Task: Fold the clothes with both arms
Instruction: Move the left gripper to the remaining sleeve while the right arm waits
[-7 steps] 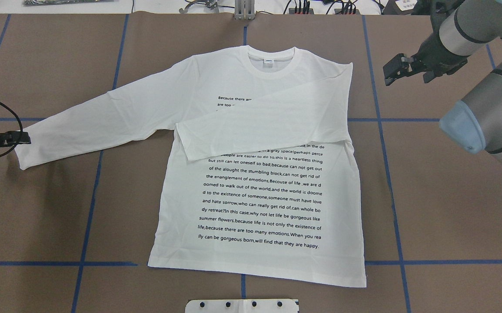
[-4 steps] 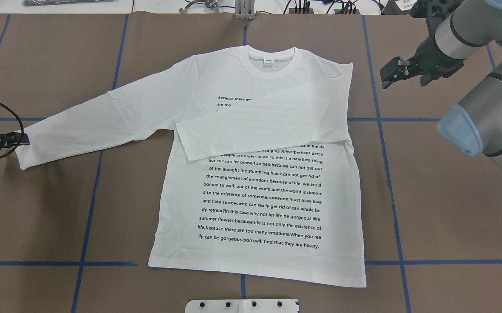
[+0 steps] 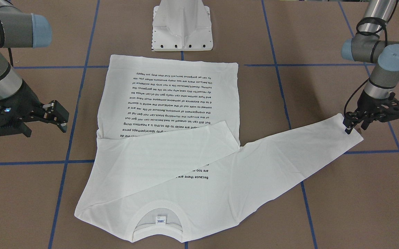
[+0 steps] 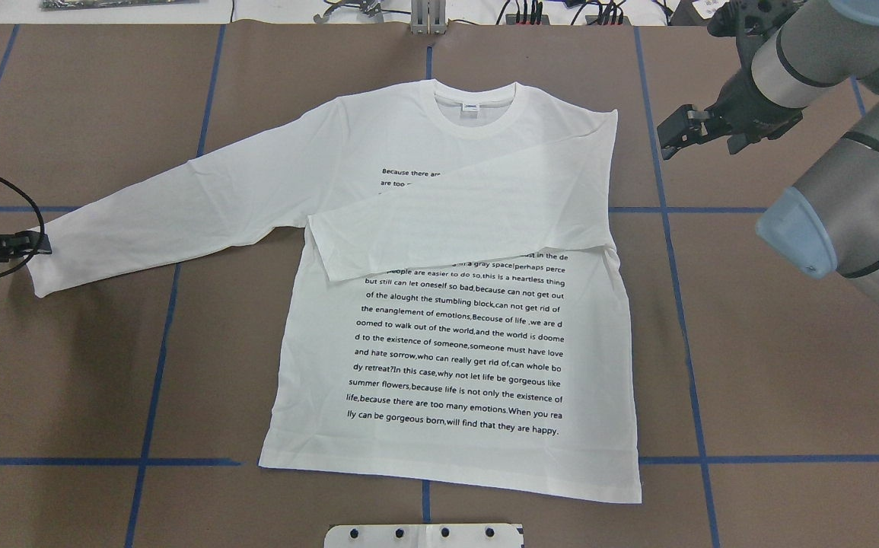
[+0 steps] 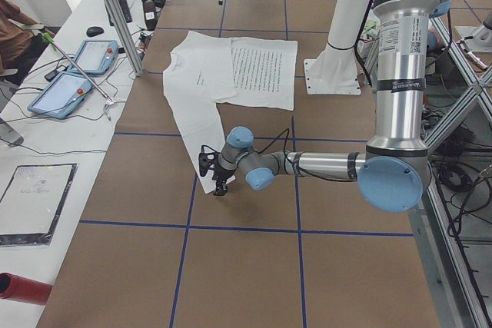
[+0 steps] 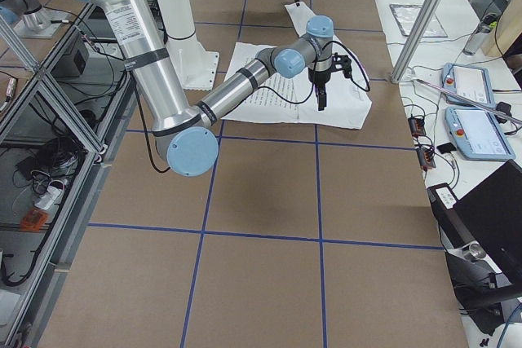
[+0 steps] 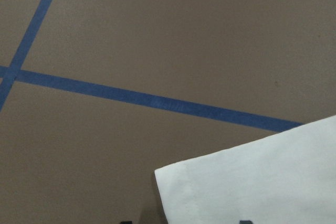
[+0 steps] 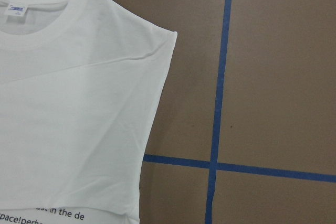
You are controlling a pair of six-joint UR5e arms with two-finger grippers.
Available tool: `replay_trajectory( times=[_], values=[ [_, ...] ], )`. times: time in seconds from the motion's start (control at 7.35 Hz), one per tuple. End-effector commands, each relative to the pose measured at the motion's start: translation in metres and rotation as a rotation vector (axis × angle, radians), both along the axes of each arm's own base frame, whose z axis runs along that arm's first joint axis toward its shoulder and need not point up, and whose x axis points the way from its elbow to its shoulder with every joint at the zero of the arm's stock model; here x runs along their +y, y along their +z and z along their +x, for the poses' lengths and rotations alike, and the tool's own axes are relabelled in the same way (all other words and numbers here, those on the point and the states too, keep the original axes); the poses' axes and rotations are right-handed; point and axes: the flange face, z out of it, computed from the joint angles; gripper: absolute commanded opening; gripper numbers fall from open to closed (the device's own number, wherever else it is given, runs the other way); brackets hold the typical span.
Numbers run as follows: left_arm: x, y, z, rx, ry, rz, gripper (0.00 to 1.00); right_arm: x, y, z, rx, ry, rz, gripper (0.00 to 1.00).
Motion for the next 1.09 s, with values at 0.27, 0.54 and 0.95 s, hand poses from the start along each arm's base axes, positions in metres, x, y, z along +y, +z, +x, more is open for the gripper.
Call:
replay_trajectory(
  times=[0.27,0.54,0.95],
  values=[
    [-0.002,-0.005,0.002,0.013,-0.012,-0.006,0.14,0.0,-0.003,-0.001,-0.003,-0.003,0.004,1.0],
    [-0.003,-0.015,0.003,0.025,-0.009,0.001,0.0,-0.001,-0.001,-0.002,0.0,-0.007,0.006,1.0],
    [-0.001,-0.09,0.008,0.078,0.028,0.012,0.0,0.001,0.007,-0.001,0.003,-0.011,-0.004,1.0]
  ],
)
